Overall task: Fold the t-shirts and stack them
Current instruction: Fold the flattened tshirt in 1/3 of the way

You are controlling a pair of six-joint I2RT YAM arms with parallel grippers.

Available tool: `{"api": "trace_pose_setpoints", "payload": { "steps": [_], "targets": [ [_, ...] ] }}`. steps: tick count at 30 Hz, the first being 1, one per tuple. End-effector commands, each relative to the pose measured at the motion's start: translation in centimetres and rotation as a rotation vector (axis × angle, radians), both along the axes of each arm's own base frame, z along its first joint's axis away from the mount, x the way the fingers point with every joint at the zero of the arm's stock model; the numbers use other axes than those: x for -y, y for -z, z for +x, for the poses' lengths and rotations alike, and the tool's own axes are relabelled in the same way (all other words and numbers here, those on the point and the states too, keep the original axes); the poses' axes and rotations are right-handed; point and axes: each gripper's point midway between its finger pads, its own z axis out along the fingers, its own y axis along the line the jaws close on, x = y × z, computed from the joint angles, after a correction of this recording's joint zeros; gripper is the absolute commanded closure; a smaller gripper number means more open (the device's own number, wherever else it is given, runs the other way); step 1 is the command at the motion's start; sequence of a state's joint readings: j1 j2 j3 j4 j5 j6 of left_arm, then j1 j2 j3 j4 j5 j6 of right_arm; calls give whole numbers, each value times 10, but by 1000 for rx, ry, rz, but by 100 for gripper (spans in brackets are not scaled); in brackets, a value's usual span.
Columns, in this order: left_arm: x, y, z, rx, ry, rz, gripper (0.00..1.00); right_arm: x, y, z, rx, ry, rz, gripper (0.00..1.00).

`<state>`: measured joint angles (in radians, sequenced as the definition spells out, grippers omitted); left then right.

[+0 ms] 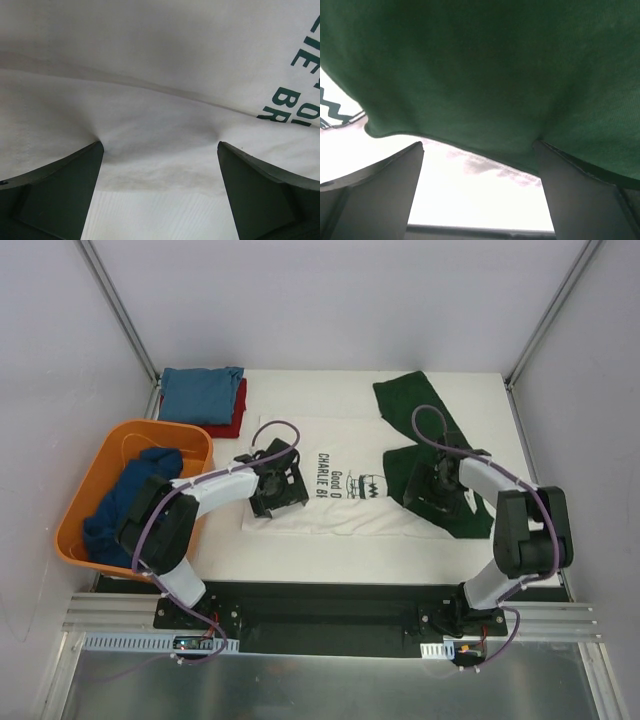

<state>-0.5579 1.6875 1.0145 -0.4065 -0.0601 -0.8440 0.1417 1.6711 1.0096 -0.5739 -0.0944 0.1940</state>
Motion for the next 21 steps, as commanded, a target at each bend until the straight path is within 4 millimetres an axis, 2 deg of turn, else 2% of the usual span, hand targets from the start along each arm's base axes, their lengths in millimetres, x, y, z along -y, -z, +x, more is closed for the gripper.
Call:
{"api": "trace_pose_setpoints", "payload": {
  "steps": [1, 2, 3, 4, 6, 7, 11, 15, 21],
  "targets": [
    [-8, 15, -69, -114, 3, 26, 1, 10, 11, -85, -155, 120, 12, 3],
    [-9, 15, -78, -116, 6, 26, 1, 10, 12, -95, -161, 136, 26, 3],
    [-9, 11, -84, -104, -11, 9, 1, 10, 19, -117, -200, 148, 30, 3],
    [-14, 19, -103, -137, -3, 20, 1, 10, 14, -122, -170, 155, 43, 3],
    [-17, 18, -117, -139, -26, -2, 1, 11, 20, -148, -209, 178, 46, 3],
    [-21, 25, -132, -158, -13, 13, 1, 8, 14, -147, -167, 167, 68, 3],
    [-21, 26, -155, -166, -8, -9, 1, 10, -4, -158, -132, 190, 72, 3],
    [-17, 16, -159, -132, -34, -54, 1, 21, -19, -158, -74, 209, 16, 3],
    [-21, 6, -159, -78, -45, -79, 1, 35, -39, -142, 13, 146, -55, 3]
  ]
}}
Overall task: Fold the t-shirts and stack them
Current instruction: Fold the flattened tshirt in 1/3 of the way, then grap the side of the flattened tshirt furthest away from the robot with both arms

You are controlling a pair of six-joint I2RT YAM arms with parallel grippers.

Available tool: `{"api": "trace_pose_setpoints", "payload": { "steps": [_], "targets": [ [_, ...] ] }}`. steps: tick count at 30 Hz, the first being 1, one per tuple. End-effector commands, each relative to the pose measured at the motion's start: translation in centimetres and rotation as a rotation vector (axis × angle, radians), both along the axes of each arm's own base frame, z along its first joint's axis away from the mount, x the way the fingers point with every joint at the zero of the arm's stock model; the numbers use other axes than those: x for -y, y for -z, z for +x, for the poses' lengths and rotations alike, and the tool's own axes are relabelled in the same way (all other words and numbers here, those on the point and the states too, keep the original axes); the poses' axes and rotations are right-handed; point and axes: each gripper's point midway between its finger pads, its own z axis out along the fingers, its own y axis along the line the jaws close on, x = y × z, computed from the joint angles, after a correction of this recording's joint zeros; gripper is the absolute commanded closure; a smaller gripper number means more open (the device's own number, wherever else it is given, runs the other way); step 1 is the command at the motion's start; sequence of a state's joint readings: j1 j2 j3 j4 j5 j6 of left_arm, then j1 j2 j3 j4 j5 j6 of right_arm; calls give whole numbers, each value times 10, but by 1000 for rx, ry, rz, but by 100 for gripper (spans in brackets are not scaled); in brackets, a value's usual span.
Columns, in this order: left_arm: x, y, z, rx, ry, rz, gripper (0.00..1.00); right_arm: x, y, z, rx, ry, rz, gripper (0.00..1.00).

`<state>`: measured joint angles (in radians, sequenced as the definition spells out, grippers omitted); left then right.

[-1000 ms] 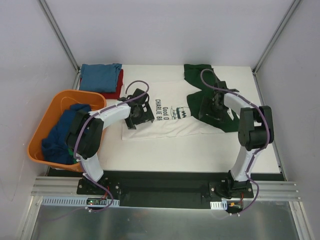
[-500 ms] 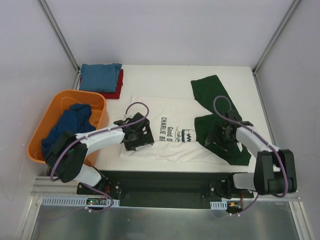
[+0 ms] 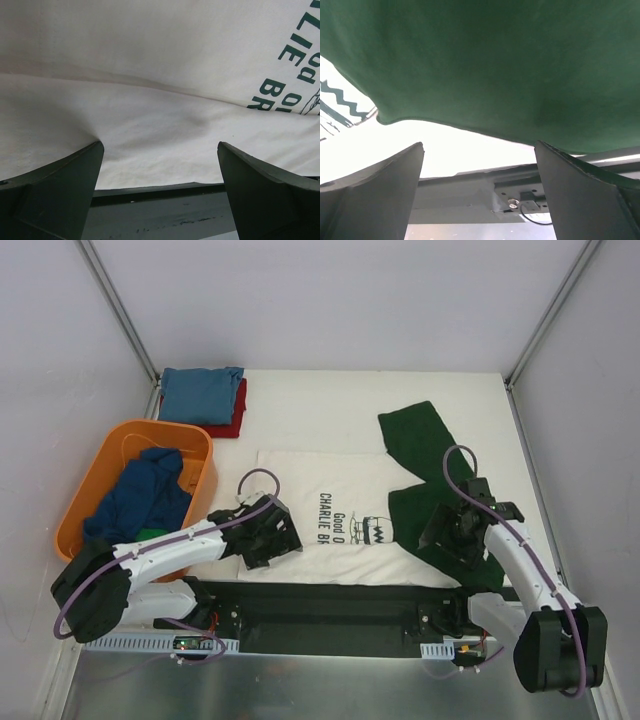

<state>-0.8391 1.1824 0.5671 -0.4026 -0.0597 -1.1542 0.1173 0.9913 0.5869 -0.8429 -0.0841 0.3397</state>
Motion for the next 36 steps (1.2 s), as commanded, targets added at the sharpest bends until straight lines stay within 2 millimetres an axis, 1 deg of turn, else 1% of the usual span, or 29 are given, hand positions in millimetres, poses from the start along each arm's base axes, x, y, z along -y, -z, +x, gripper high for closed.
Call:
{"api": "trace_pose_setpoints", "payload": {
  "steps": [1, 5, 6, 9, 10, 12, 13, 15, 16, 17, 18, 19, 20, 21, 22, 23, 24, 25, 26, 27, 28, 29, 30, 31, 32, 33, 34, 35, 36],
  "targets": [
    [-21, 10, -21, -67, -34, 60, 1, 19, -22, 12, 51, -29, -105, 3],
    [-19, 4, -15, -42, -23, 65, 1, 24, -42, 31, 141, -48, -143, 3],
    [-18, 1, -11, -24, -5, 72, 1, 24, -53, 40, 178, -56, -143, 3],
    [-10, -19, 8, 54, 28, 80, 1, 23, -67, 52, 224, -84, -146, 3],
    [-4, -32, 20, 104, 32, 74, 1, 22, -78, 60, 250, -90, -144, 3],
    [-3, -43, 31, 145, 61, 104, 1, 23, -89, 70, 282, -113, -155, 3],
    [3, -58, 42, 185, 64, 96, 1, 23, -101, 79, 310, -116, -163, 3],
    [-1, -66, 59, 225, 77, 147, 1, 25, -112, 91, 348, -134, -179, 3],
    [2, -81, 72, 257, 76, 139, 1, 24, -114, 97, 344, -146, -181, 3],
    [2, -83, 80, 257, 79, 157, 1, 23, -126, 109, 384, -152, -184, 3],
    [-6, -86, 93, 261, 74, 180, 1, 23, -131, 116, 393, -156, -190, 3],
    [-4, -99, 106, 284, 71, 167, 1, 24, -128, 124, 374, -169, -202, 3],
    [-6, -96, 115, 267, 74, 186, 1, 23, -141, 139, 415, -174, -207, 3],
    [-16, -98, 129, 266, 51, 202, 1, 22, -145, 147, 423, -184, -212, 3],
    [-17, -108, 143, 290, 36, 204, 1, 22, -140, 160, 399, -200, -222, 3],
    [-22, -101, 153, 268, 28, 233, 1, 22, -141, 172, 409, -210, -228, 3],
    [-25, -101, 162, 269, 38, 250, 1, 24, -145, 192, 409, -209, -253, 3],
    [-30, -110, 179, 286, 8, 250, 1, 26, -145, 204, 411, -208, -275, 3],
    [-32, -98, 187, 249, 8, 276, 1, 30, -146, 219, 424, -204, -302, 3],
    [-29, -106, 203, 267, 4, 272, 1, 33, -147, 242, 429, -192, -338, 3],
    [-34, -105, 213, 261, -9, 280, 1, 34, -148, 257, 446, -184, -352, 3],
    [-34, -89, 221, 223, 4, 307, 1, 34, -149, 271, 457, -207, -366, 3],
    [-37, -85, 227, 203, 2, 322, 1, 33, -130, 287, 419, -221, -372, 3],
    [-36, -93, 241, 220, -8, 317, 1, 30, -145, 307, 465, -222, -369, 3],
    [-37, -79, 248, 185, 7, 341, 1, 27, -142, 318, 467, -233, -364, 3],
    [-39, -85, 257, 186, 1, 350, 1, 25, -120, 331, 425, -258, -363, 3],
    [-40, -82, 262, 176, -2, 362, 1, 22, -134, 352, 482, -258, -364, 3],
    [-47, -69, 267, 141, -12, 389, 1, 21, -129, 362, 482, -272, -364, 3],
    [-48, -74, 275, 149, -22, 387, 1, 19, -107, 376, 452, -298, -371, 3]
  ]
}}
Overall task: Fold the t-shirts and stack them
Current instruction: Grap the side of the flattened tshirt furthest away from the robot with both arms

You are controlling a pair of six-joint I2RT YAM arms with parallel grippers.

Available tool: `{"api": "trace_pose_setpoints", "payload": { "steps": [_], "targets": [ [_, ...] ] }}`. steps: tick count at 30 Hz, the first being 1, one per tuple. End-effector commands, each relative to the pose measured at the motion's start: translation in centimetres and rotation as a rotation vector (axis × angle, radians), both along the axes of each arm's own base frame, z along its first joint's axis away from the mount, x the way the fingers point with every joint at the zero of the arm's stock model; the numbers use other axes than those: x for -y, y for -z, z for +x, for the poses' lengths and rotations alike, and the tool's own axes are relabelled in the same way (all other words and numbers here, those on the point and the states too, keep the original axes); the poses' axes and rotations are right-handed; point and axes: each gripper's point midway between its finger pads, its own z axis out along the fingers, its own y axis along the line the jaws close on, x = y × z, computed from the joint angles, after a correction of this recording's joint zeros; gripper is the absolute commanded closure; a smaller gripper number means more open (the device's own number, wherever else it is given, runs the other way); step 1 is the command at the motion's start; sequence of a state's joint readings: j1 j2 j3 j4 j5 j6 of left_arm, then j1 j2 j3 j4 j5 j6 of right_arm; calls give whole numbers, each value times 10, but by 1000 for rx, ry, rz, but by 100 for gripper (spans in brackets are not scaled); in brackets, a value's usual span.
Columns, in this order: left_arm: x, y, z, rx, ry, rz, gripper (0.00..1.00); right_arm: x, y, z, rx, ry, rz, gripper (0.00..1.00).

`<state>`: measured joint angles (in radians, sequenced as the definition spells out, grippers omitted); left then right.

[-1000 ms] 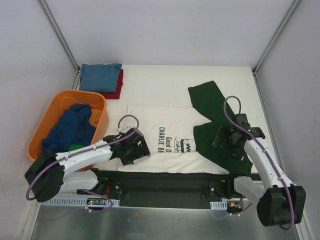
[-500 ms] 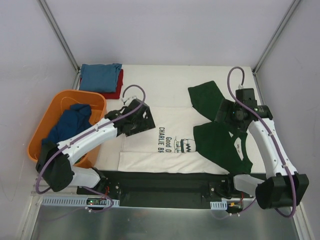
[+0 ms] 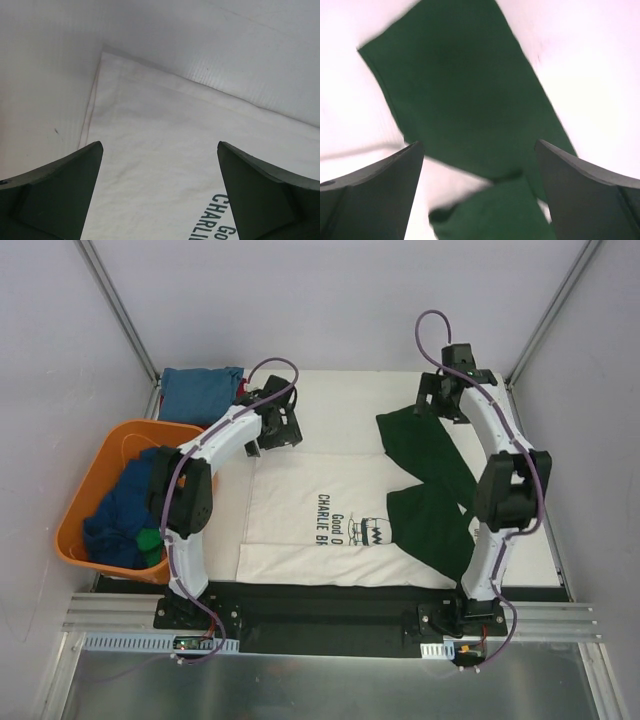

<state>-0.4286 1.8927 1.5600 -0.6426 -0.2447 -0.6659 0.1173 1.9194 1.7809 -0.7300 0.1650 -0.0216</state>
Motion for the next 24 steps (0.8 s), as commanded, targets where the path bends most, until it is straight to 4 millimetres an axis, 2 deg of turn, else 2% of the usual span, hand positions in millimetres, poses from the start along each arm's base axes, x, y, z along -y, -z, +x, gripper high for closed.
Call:
{"api": "trace_pose_setpoints", "payload": {
  "steps": [1, 2, 3, 4, 5, 6, 8, 9, 10, 15, 21, 23, 24],
  "targets": [
    [-20, 2, 14, -60, -3, 86, 1, -1, 10, 59, 57, -68, -55, 3],
    [-26, 10, 18, -75, -21, 100, 1, -3, -5, 78, 112, -78, -55, 3],
    [-26, 9, 24, -66, -29, 98, 1, -2, 19, 90, 80, -77, -71, 3],
    [-28, 11, 27, -72, -33, 101, 1, -3, 23, 102, 104, -77, -72, 3],
    [-30, 19, 29, -88, -37, 107, 1, -6, 16, 118, 149, -81, -64, 3],
    [-31, 18, 34, -84, -47, 105, 1, -8, 37, 126, 137, -77, -62, 3],
    [-34, 28, 37, -108, -54, 111, 1, -15, 37, 149, 209, -64, -30, 3],
    [-34, 27, 41, -101, -56, 104, 1, -18, 50, 155, 203, -67, -13, 3],
    [-34, 31, 43, -109, -51, 104, 1, -21, 53, 162, 219, -58, 4, 3],
    [-35, 43, 48, -144, -48, 79, 1, -25, 75, 178, 232, -83, 14, 3],
    [-36, 53, 47, -176, -64, 46, 1, -42, 85, 165, 170, -202, 45, 3],
    [-37, 54, 46, -179, -71, 46, 1, -41, 95, 154, 116, -206, 43, 3],
    [-38, 56, 45, -185, -74, 47, 1, -33, 89, 155, 130, -166, 13, 3]
  ]
}}
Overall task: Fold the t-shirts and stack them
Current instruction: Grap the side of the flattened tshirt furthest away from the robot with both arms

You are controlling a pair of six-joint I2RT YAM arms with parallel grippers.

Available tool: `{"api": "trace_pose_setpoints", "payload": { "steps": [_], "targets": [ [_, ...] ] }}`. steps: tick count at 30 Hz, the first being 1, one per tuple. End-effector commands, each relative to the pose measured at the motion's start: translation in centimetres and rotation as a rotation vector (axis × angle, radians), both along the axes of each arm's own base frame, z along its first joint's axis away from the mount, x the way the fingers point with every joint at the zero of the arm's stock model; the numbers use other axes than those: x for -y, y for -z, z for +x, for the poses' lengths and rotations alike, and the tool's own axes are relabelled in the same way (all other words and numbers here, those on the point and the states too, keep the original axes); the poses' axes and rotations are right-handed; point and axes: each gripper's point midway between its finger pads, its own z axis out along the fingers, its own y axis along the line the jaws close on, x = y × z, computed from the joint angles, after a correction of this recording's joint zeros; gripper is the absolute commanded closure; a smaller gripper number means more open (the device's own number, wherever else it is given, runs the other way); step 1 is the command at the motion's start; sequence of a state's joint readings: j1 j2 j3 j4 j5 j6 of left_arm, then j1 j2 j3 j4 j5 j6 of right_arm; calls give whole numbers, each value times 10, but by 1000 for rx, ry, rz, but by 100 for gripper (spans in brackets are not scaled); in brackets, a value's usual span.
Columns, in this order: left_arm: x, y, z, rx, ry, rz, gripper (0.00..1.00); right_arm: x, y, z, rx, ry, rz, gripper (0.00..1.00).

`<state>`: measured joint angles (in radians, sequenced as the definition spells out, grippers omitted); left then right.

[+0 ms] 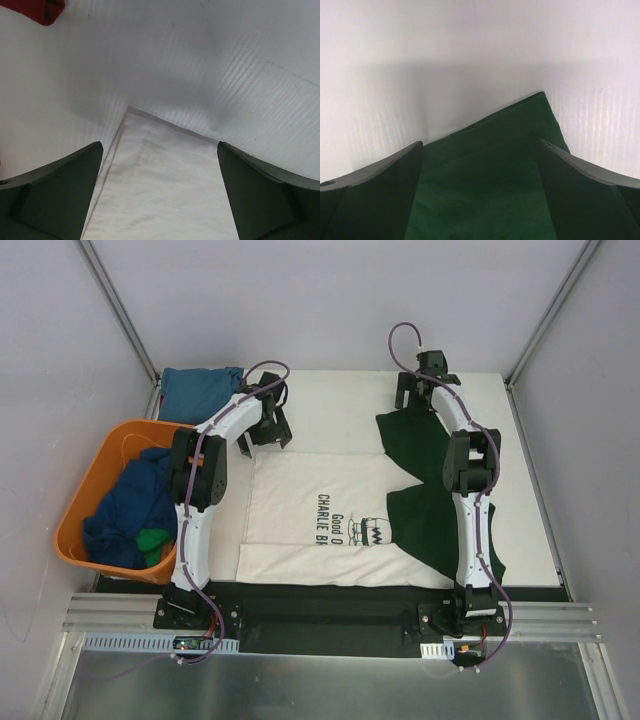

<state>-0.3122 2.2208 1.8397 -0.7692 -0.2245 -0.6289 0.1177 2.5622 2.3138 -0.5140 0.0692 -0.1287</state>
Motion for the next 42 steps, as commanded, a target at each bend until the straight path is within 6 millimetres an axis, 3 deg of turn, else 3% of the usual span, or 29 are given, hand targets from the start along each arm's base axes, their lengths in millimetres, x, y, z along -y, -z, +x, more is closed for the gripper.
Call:
{"api": "trace_pose_setpoints", "payload": {
  "steps": [1, 10, 14, 16, 17, 18, 23, 27, 29, 32, 33, 37, 40, 42],
  "targets": [
    [-2, -8, 0, -8, -2, -15, 1, 0, -30, 2, 41, -12, -16, 3],
    [-6, -15, 1, 5, -24, -25, 1, 4, -27, 3, 22, 9, -17, 2],
    [-7, -16, 1, 6, -33, -27, 1, 13, -25, 4, 10, 57, 25, 10],
    [-8, -19, 0, 8, -30, -32, 1, 19, -19, 1, 0, 78, 25, 9],
    [-8, -19, -1, 6, -26, -34, 1, 19, -28, 1, 18, 81, 25, 6],
    [-8, -20, -1, 8, -27, -36, 1, 22, -23, -2, 16, 99, 18, 5],
    [-11, -30, -2, 26, -18, -37, 1, 39, -34, -10, 9, 252, 88, 2],
    [-11, -32, -1, 28, -19, -40, 1, 22, -14, -26, -92, 263, 208, 4],
    [-11, -31, -2, 26, -16, -39, 1, 13, 1, -37, -149, 248, 193, 7],
    [-13, -31, -3, 25, -15, -34, 1, 15, 15, -54, -218, 256, 134, 15],
    [-14, -32, -3, 27, -17, -33, 1, 16, 17, -59, -235, 264, 128, 17],
    [-15, -33, -4, 29, -26, -34, 1, 16, 15, -60, -234, 261, 107, 41],
    [-14, -33, -5, 28, -28, -38, 1, 16, 10, -62, -234, 247, 63, 53],
    [-14, -35, -5, 29, -26, -38, 1, 14, 11, -65, -243, 243, 34, 56]
  ]
}}
